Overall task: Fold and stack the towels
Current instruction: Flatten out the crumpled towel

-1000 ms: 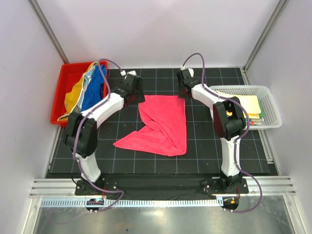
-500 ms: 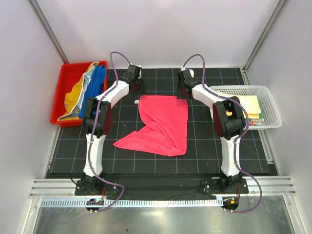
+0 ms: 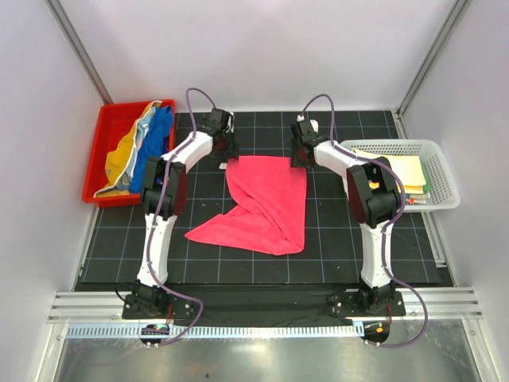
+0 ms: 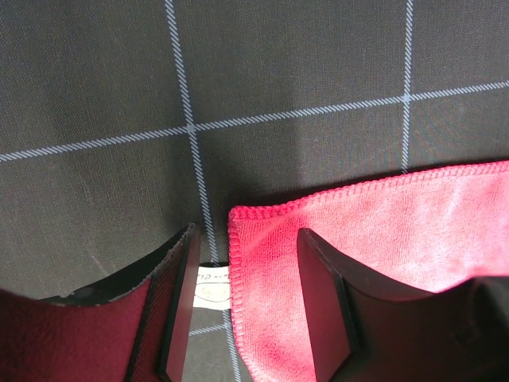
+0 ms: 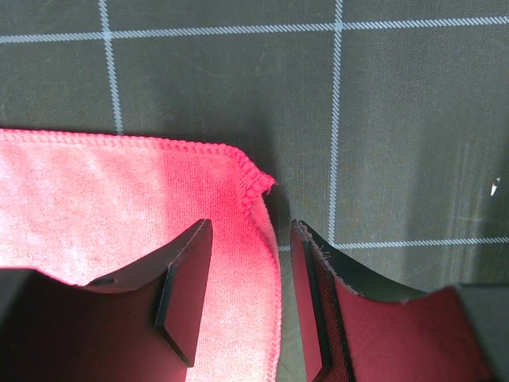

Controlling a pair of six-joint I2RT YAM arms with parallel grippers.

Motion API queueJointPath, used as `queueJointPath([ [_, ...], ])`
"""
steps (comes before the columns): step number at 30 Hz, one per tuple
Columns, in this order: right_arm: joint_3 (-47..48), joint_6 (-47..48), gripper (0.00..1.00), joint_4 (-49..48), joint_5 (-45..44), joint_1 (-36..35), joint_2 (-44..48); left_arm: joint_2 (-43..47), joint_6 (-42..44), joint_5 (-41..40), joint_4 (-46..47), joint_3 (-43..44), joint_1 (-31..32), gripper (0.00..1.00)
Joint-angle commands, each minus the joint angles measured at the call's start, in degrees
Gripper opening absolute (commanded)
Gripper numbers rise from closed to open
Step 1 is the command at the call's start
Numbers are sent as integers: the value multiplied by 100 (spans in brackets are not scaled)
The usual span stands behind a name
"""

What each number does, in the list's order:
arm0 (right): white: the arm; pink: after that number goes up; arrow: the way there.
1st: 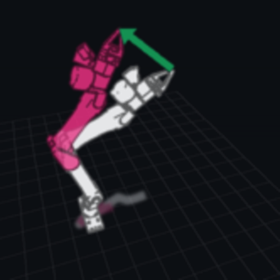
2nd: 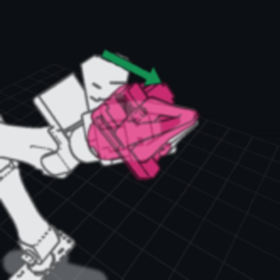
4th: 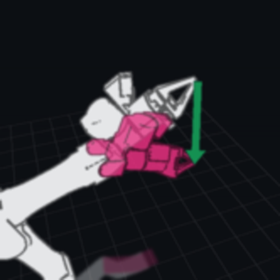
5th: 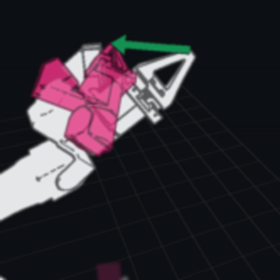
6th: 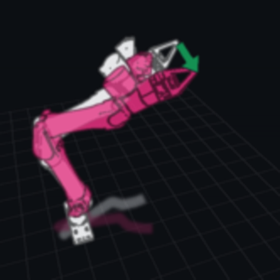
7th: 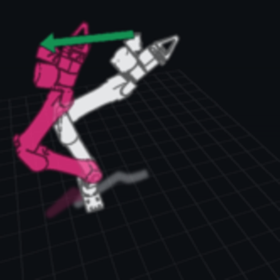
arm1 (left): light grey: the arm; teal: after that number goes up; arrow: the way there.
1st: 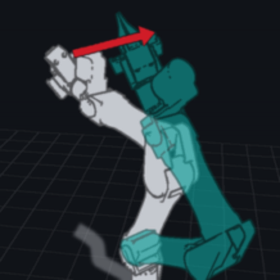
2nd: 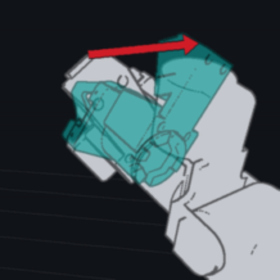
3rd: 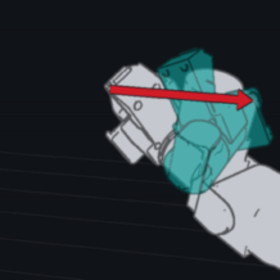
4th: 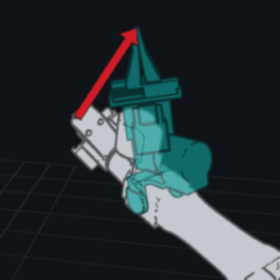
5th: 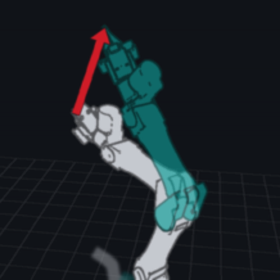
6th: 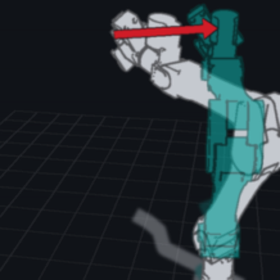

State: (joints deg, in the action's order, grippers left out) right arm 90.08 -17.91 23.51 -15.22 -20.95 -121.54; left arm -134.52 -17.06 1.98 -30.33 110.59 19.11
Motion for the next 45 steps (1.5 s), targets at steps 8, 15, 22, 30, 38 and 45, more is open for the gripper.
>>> queueJointPath([
  [8, -87, -265, 51, -522, 607, 275, -2, -92, 36, 321, 141, -107, -39, 50],
  [15, 18, -344, 48, -593, 916, 302, -213, -145, -78, 488, 211, -186, -39, 42],
  [22, 53, -345, 39, -602, 942, 320, -336, -197, -113, 479, 247, -186, -31, 20],
  [30, 194, -274, 8, -575, 960, 337, -257, 179, -140, 49, 605, -256, -31, 0],
  [38, 484, 16, 1, -321, 846, 337, 551, 1768, -201, -540, 1564, -1134, -39, 0],
  [45, 458, 139, 1, -75, 933, 293, 1702, 3384, -324, -479, 2021, -2126, 22, 0],
])
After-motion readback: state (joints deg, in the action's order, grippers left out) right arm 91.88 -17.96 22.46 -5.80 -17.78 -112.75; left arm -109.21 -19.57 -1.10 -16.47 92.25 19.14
